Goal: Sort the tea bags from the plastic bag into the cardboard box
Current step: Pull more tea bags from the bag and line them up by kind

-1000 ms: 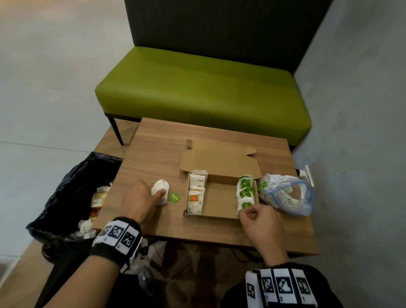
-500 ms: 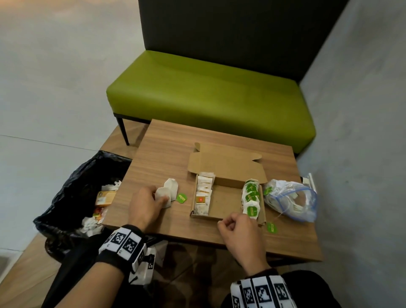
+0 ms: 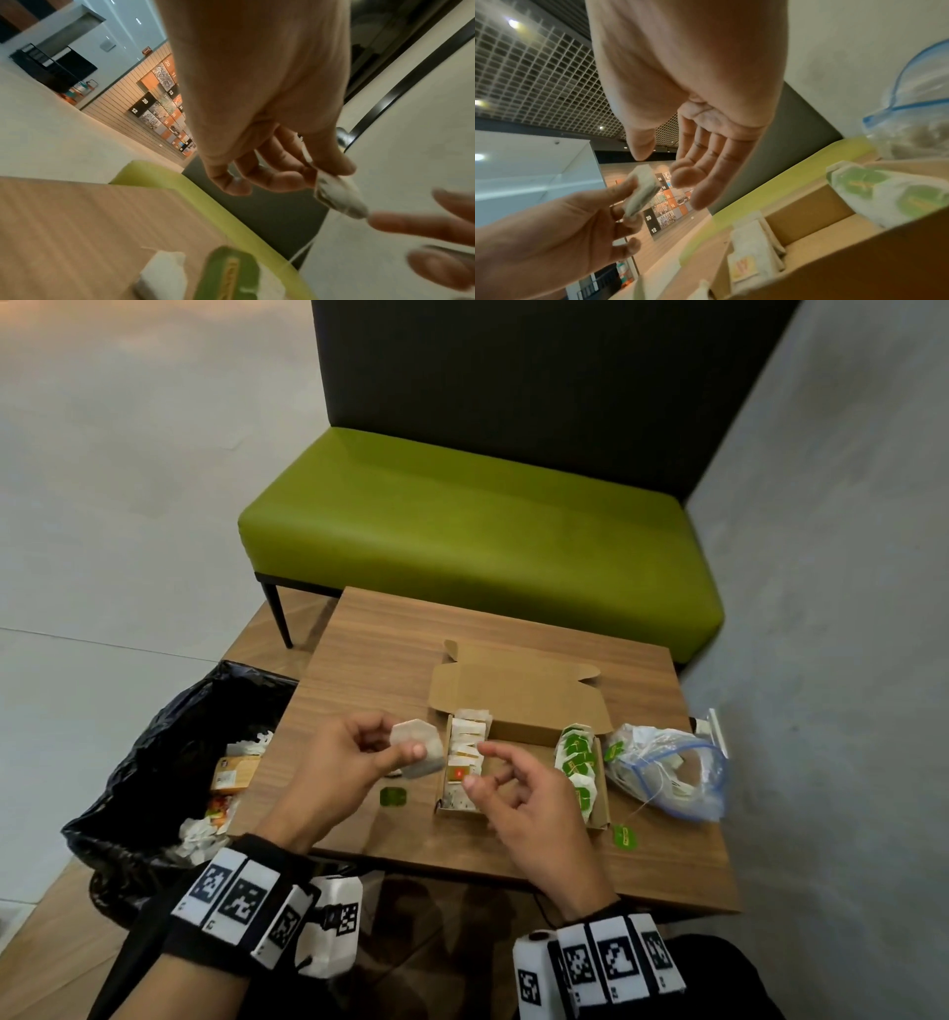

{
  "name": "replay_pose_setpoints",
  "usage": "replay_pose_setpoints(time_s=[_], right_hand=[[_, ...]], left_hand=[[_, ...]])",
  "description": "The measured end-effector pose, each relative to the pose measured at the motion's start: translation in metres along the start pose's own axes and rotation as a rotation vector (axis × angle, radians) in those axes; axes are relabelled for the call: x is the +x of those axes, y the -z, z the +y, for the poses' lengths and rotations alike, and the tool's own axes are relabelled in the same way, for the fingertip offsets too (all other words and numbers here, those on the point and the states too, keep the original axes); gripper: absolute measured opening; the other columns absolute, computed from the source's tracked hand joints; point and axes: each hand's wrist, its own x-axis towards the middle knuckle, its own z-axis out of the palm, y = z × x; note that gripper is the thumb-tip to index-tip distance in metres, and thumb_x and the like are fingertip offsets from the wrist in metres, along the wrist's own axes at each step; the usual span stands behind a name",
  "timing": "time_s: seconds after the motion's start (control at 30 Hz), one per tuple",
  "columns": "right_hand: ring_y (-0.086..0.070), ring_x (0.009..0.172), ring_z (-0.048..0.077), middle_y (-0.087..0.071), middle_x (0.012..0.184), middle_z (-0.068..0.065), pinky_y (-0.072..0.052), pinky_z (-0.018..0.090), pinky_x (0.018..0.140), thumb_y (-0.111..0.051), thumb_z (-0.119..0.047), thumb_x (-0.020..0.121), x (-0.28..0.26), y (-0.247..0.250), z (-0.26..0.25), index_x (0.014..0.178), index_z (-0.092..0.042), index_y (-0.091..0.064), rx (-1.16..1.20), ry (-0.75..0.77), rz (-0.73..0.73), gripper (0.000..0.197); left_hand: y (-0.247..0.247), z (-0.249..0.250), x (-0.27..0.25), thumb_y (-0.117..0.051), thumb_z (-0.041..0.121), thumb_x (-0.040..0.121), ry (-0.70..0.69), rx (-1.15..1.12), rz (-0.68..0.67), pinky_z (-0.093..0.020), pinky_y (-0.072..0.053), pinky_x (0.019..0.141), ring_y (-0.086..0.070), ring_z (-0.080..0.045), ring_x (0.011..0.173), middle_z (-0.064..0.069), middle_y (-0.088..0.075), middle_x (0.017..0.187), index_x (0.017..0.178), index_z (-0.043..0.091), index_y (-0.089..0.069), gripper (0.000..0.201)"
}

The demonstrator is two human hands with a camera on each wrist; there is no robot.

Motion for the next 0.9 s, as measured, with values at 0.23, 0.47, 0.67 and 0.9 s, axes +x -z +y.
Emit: replay_pose_setpoints(time_s=[0.23, 0.47, 0.67, 0.9], right_hand=[[-0.046, 0.065, 0.009, -0.056, 0.080, -0.002, -0.046, 0.034, 0.058, -0.080, -0.046, 0.071, 0.001, -0.001, -0.010, 0.106, -0.039, -0.070, 0.173, 0.042, -0.168, 0.037], [-0.050, 0.060, 0.006, -0.062, 0.066, -0.001, -0.042, 0.026, 0.060, -0.073, -0.025, 0.088, -0.010, -0.005, 0.006, 0.093, -0.020, -0.078, 0.086, 0.010, -0.224, 0.009], [-0.054, 0.064, 0.007, -0.062, 0.068, -0.009, -0.046, 0.026, 0.060, -0.078, -0.043, 0.076, -0.026, 0.001, 0.025, 0.104, -0.034, -0.072, 0.173, -0.071, -0.114, 0.030], [-0.056, 0.063, 0.007, -0.064, 0.071, -0.012, -0.050, 0.028, 0.060, -0.075, -0.034, 0.085, -0.025, -0.006, 0.028, 0.103, -0.043, -0.068, 0.125, 0.001, -0.050, 0.022]], left_hand=[[-0.025, 0.028, -0.005, -0.072, 0.014, 0.076, -0.039, -0.267, -0.156, -0.021, -0.053, 0.064, -0.067, -0.016, 0.072, -0.012, -0.074, 0.080, 0.087, 0.000, -0.072, 0.017], [-0.037, 0.043, -0.005, -0.074, 0.025, 0.075, -0.105, -0.257, -0.063, -0.022, -0.054, 0.068, -0.068, -0.016, 0.077, -0.009, -0.075, 0.084, 0.084, 0.011, -0.075, 0.017], [-0.051, 0.037, -0.011, -0.077, 0.026, 0.074, -0.034, -0.284, -0.018, -0.040, -0.053, 0.074, -0.068, -0.025, 0.078, -0.022, -0.072, 0.089, 0.087, 0.002, -0.074, 0.028], [-0.064, 0.045, -0.024, -0.077, 0.026, 0.071, -0.024, -0.332, -0.038, -0.028, -0.054, 0.065, -0.065, -0.021, 0.072, -0.015, -0.072, 0.080, 0.084, 0.000, -0.073, 0.030]])
